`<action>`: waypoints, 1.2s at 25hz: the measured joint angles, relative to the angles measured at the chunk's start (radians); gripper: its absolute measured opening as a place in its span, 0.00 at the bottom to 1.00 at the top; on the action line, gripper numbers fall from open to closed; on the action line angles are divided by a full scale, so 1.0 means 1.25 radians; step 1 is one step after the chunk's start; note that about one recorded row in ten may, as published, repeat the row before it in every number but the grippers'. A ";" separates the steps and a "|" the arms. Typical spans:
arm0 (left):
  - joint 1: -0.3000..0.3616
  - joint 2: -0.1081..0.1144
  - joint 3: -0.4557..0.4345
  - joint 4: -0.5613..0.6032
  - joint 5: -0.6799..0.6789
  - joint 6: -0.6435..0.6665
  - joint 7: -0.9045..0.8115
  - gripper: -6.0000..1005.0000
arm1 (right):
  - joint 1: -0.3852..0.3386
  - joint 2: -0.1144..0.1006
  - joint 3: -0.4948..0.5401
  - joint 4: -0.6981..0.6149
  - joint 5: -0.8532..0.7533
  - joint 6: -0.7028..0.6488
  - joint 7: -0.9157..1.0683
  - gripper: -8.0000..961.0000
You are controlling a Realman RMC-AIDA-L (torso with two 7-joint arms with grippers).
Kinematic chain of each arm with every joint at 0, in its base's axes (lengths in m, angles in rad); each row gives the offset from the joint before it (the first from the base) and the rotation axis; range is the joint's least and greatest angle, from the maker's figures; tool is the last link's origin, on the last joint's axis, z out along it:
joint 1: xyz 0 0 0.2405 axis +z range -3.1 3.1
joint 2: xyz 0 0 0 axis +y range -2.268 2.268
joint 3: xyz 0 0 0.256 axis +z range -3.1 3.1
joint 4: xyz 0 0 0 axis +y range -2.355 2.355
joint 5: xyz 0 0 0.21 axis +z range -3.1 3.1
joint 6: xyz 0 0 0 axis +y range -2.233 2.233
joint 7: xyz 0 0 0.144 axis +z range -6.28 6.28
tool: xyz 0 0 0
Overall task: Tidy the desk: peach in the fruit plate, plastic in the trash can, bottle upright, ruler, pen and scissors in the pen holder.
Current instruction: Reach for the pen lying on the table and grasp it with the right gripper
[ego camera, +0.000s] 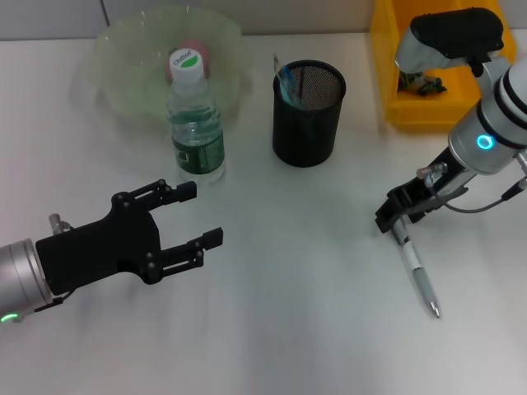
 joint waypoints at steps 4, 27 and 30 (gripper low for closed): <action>0.000 0.000 0.000 0.000 0.000 0.000 0.001 0.75 | 0.001 0.000 0.000 0.001 0.000 0.000 0.000 0.56; 0.000 0.000 0.003 -0.001 0.000 -0.014 0.009 0.75 | 0.026 -0.001 -0.001 0.044 -0.001 0.005 -0.008 0.41; 0.000 0.000 0.002 -0.001 0.000 -0.014 0.009 0.75 | 0.027 -0.001 -0.002 0.044 -0.001 0.011 -0.008 0.40</action>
